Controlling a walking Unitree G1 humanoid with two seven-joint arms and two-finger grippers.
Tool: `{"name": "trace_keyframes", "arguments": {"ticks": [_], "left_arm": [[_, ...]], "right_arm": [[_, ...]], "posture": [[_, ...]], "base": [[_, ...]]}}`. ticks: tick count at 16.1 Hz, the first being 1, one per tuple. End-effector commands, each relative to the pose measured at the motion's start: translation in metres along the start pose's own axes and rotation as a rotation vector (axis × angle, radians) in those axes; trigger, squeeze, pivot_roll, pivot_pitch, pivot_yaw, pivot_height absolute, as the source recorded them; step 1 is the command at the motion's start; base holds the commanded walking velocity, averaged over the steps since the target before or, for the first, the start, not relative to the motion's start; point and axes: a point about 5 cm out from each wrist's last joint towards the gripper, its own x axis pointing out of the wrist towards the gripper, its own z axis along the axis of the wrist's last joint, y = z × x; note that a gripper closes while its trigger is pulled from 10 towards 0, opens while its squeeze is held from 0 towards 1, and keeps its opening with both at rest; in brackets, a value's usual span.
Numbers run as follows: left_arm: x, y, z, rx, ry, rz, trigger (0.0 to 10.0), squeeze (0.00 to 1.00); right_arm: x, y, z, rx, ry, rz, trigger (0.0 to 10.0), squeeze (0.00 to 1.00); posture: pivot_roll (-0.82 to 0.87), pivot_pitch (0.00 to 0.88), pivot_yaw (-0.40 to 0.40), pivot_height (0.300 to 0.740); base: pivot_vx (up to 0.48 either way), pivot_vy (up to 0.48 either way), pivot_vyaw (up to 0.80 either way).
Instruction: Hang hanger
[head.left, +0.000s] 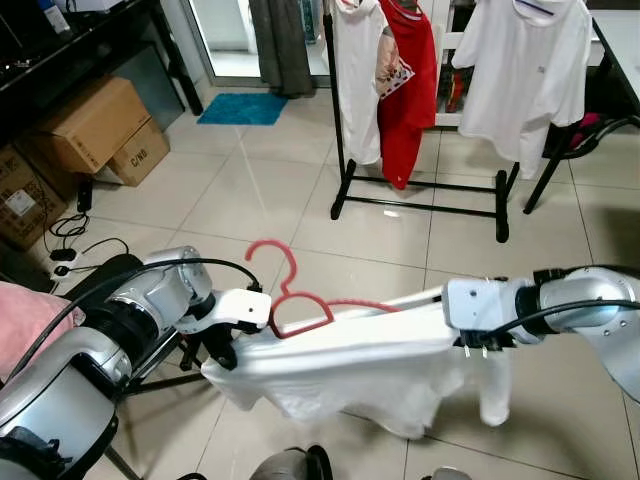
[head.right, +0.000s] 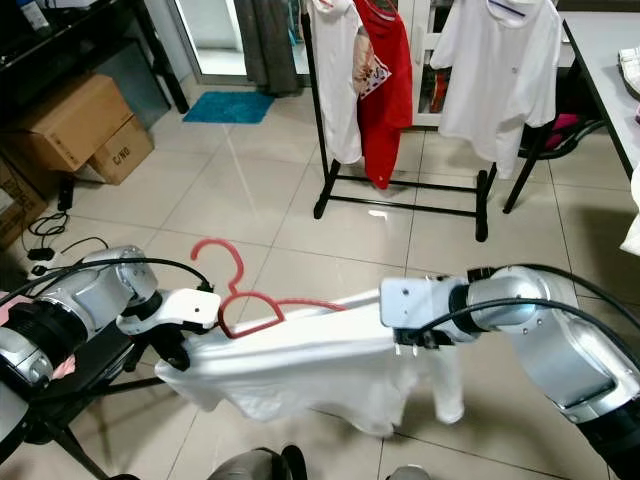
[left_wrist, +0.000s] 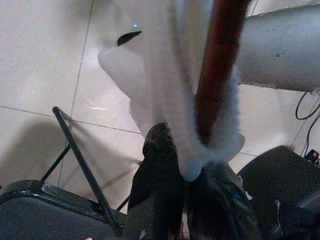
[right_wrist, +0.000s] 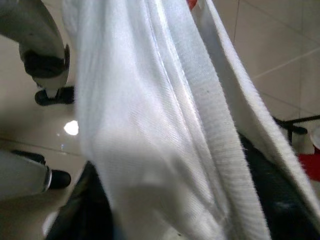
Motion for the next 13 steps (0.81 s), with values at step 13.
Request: {"name": "trace_keyframes", "arguments": {"ticks": [13], "left_arm": [[-0.026,0.031,0.005,-0.086,-0.144,0.36,0.0,0.0]], "right_arm": [[0.033,-0.003,-0.043,0.058,0.05,-0.538,10.0,1.0]], "posture": [[-0.11,0.061,0.184,0.74]], "base": [[0.0,0.0,0.0]]}}
